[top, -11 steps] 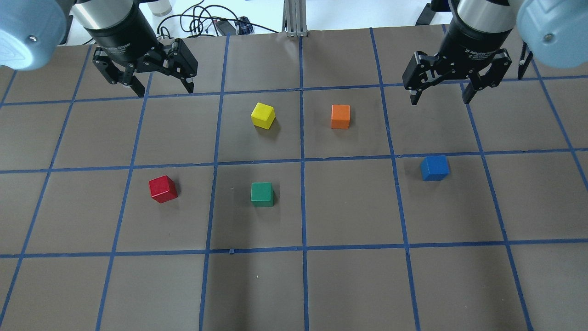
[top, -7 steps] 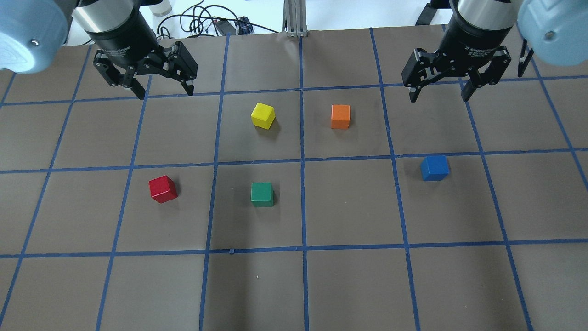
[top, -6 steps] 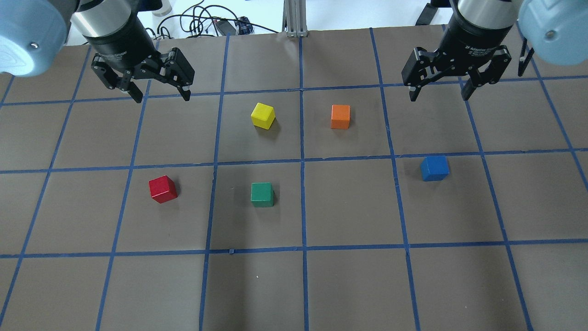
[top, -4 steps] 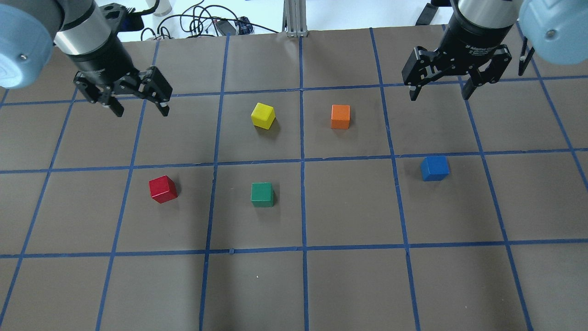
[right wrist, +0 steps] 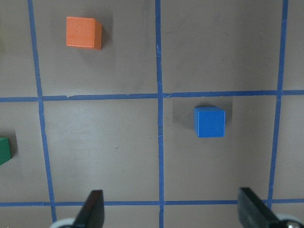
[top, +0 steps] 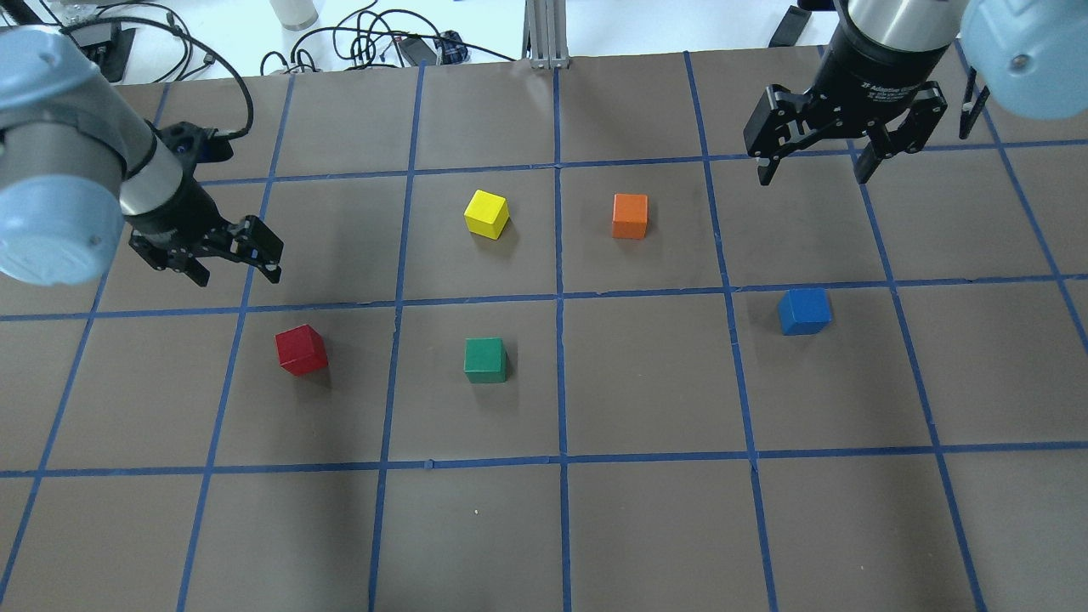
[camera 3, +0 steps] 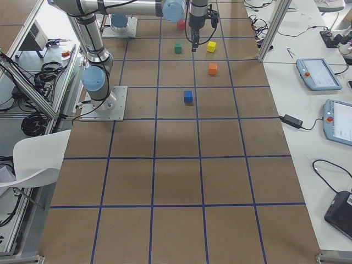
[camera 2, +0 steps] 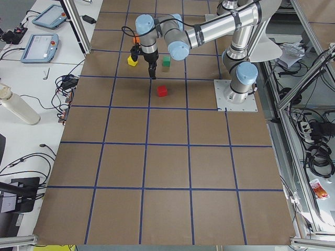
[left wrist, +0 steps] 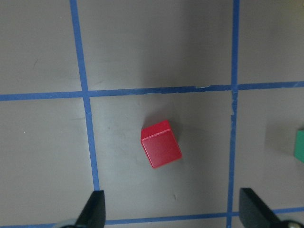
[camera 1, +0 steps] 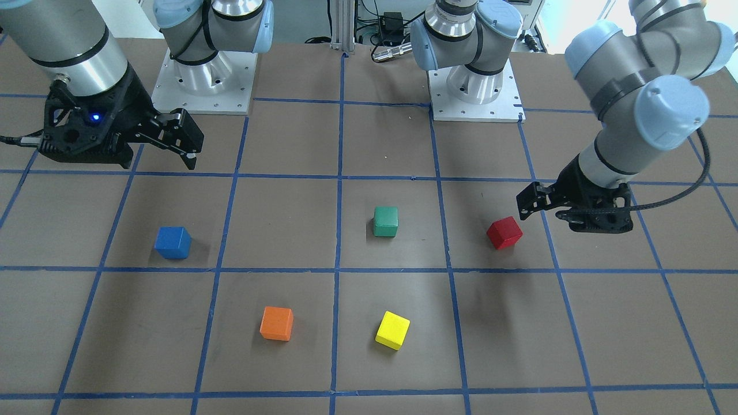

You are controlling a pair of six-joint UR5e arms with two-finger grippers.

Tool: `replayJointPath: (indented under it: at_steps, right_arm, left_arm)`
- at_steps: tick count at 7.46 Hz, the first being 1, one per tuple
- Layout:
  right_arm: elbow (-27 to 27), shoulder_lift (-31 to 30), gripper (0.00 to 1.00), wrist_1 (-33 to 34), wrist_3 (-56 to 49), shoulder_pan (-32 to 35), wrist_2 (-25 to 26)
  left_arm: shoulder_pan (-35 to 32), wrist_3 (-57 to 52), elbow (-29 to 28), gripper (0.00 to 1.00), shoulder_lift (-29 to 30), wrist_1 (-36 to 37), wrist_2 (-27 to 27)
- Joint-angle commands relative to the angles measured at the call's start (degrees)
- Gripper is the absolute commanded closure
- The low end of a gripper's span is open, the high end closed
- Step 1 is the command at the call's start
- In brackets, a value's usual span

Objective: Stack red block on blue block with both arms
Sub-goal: 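Lower the left gripper onto the red cube and close on it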

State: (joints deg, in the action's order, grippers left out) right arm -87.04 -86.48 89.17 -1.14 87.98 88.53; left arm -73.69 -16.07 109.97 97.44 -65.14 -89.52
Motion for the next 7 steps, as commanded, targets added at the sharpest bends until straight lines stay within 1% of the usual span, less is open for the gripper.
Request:
replayJointPath:
  at_steps: [1,3,4,5,6,7]
  right_arm:
    - [0.03,0.0,0.0,0.04,0.0,0.0,-0.11]
    - [-0.06,0.0,0.0,-0.04,0.0,0.0,-0.2]
    - [-0.06,0.0,0.0,0.04,0.0,0.0,-0.12]
    - [-0.06,0.0,0.0,-0.04,0.0,0.0,-0.11]
    - [-0.06,0.0,0.0,-0.04,0.0,0.0,-0.11]
    - [-0.14,0.0,0.0,-0.04,0.0,0.0,-0.11]
  left_arm:
    - [0.21,3.5,14.53,0.0,1.35,18.87,-0.04]
    - [0.04,10.05,15.28,0.0,3.01,19.26,0.4]
    - [0.04,11.31,15.54,0.0,3.63,19.26,0.4]
    - [-0.14,11.24,15.63,0.1,3.81,19.17,0.06]
    - [-0.4,11.06,15.8,0.8,3.46,18.91,-0.21]
    - [-0.4,10.97,15.37,1.0,3.2,18.21,-0.47]
